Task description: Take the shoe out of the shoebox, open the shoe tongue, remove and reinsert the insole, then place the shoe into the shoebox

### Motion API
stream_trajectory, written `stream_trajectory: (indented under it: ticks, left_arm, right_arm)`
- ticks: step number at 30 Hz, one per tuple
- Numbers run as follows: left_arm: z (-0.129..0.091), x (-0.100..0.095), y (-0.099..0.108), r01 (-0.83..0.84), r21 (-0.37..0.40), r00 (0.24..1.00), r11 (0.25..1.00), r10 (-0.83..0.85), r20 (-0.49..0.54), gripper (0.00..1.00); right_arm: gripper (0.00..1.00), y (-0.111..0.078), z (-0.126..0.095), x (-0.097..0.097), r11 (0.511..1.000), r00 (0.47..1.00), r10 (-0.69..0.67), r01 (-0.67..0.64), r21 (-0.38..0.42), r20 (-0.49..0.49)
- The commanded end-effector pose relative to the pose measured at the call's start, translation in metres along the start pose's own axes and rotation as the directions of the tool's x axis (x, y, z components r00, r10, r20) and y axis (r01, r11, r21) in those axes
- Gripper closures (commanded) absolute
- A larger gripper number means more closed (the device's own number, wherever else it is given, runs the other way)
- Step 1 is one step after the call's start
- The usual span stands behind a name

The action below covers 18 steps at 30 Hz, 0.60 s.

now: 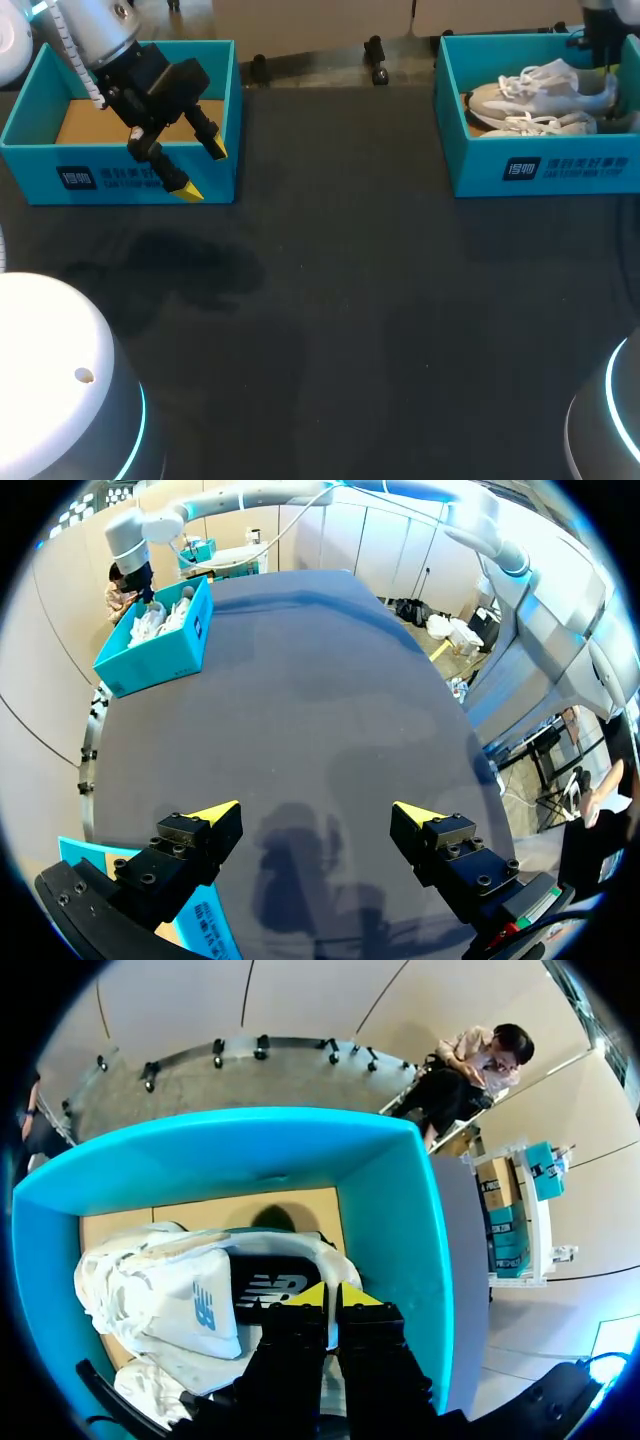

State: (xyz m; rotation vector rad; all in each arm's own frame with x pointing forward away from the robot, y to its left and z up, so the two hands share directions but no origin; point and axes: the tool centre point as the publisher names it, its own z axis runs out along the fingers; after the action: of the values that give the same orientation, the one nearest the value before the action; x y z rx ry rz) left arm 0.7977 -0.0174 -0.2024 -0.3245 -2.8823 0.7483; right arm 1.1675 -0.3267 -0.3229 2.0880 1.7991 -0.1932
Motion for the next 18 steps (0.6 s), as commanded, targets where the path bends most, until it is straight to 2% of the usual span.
stream_trajectory:
  ticks: [1,5,6,7,8,9,14,18]
  left_arm:
    - [0.0,0.0,0.0,0.0,-0.003,1.0,1.0,0.0,-0.001,0.0]
    - [0.0,0.0,0.0,0.0,-0.003,1.0,1.0,0.0,-0.001,0.0]
    - [0.0,0.0,0.0,0.0,-0.003,1.0,1.0,0.0,-0.001,0.0]
    - [0.0,0.0,0.0,0.0,-0.003,1.0,1.0,0.0,-0.001,0.0]
    - [0.0,0.0,0.0,0.0,-0.003,1.0,1.0,0.0,-0.001,0.0]
    - [0.0,0.0,0.0,0.0,-0.003,1.0,1.0,0.0,-0.001,0.0]
    - [0.0,0.0,0.0,0.0,-0.003,1.0,1.0,0.0,-0.001,0.0]
    - [0.0,0.0,0.0,0.0,-0.003,1.0,1.0,0.0,-0.001,0.0]
  right_arm:
    - [1.0,0.003,0.002,0.006,1.0,1.0,-0.002,0.002,0.003,0.003]
    - [1.0,0.006,0.003,0.002,1.0,1.0,0.016,-0.016,0.007,0.004]
    - [0.91,0.006,0.003,0.001,1.0,1.0,0.016,-0.016,0.007,0.004]
    - [0.76,0.007,0.002,0.0,1.0,1.0,0.017,-0.017,0.006,0.006]
    - [0.66,0.007,0.001,-0.001,1.0,1.0,0.02,-0.02,0.004,0.01]
    - [0.62,0.007,-0.001,-0.002,1.0,1.0,0.021,-0.021,0.003,0.011]
    - [0.62,0.007,-0.007,-0.007,1.0,0.999,0.024,-0.024,-0.001,0.022]
    - [0.55,0.006,-0.016,-0.01,0.999,0.999,0.041,-0.041,-0.012,0.021]
